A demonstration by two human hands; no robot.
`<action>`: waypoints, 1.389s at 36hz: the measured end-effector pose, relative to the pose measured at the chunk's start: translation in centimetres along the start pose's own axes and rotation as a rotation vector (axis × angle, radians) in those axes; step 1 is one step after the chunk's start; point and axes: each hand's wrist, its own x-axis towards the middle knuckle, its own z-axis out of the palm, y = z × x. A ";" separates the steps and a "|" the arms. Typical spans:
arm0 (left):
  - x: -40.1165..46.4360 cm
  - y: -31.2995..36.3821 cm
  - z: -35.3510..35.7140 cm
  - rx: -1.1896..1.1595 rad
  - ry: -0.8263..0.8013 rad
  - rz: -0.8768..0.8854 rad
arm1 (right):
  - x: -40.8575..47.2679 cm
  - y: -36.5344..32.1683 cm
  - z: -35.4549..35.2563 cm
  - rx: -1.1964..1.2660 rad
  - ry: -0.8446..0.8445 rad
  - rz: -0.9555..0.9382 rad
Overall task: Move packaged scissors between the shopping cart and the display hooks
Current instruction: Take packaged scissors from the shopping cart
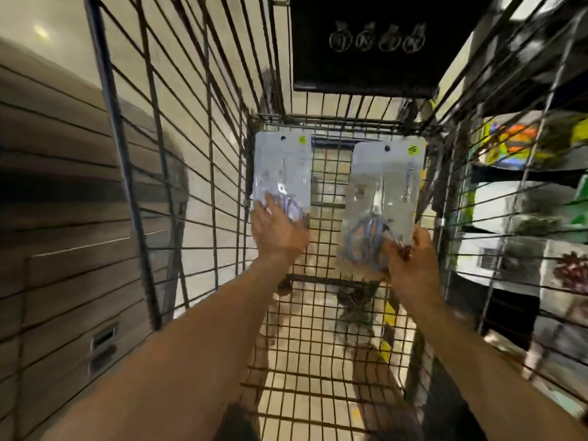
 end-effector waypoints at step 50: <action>-5.8 -0.5 -1.0 -0.750 -0.036 0.035 | -6.5 0.0 -1.5 0.077 0.119 -0.038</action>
